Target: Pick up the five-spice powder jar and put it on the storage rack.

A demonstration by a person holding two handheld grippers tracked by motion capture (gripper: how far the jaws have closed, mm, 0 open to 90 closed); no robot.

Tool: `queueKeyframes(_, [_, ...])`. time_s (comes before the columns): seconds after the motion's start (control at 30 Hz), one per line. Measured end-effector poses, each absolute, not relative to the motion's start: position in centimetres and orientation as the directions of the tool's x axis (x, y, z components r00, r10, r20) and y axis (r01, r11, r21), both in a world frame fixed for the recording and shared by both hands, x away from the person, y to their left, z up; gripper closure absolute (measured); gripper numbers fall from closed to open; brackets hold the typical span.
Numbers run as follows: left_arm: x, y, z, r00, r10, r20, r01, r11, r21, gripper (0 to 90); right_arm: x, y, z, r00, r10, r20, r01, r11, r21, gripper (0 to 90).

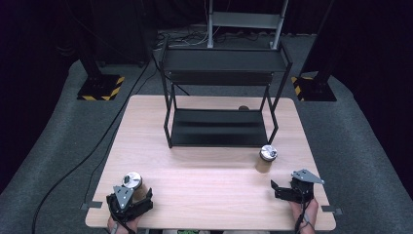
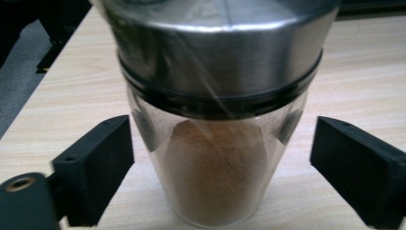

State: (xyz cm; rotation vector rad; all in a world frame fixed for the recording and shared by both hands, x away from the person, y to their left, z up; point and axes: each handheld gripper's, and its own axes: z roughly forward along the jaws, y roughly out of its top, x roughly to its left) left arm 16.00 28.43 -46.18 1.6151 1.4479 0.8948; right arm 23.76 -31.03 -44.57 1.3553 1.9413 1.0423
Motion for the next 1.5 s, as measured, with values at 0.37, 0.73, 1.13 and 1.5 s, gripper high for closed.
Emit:
queueKeyframes(0.37, [15.7,28.3,-46.9,0.084,0.996,-0.011,0.427,-0.026,0.904,25.3,23.8,-30.9,-44.6,-0.343,0.939,-0.011,0.515,0.198,0.834,0.0])
queueKeyframes(0.73, [15.5,28.4,-47.3,0.074,0.997,-0.018,0.412,-0.014,0.911,30.7,23.8,-30.9,-44.5,-0.345,0.938,-0.016,0.514,0.204,0.833,0.0])
queueKeyframes(1.13, [15.5,28.1,-47.2,0.067,0.998,-0.015,0.413,-0.014,0.910,30.9,23.8,-30.8,-44.5,-0.345,0.938,-0.019,0.518,0.207,0.830,0.0])
queueKeyframes(1.5, [15.6,28.0,-46.8,0.082,0.997,-0.013,0.404,-0.022,0.914,30.9,23.8,-30.7,-44.4,-0.346,0.938,-0.023,0.519,0.211,0.828,0.0])
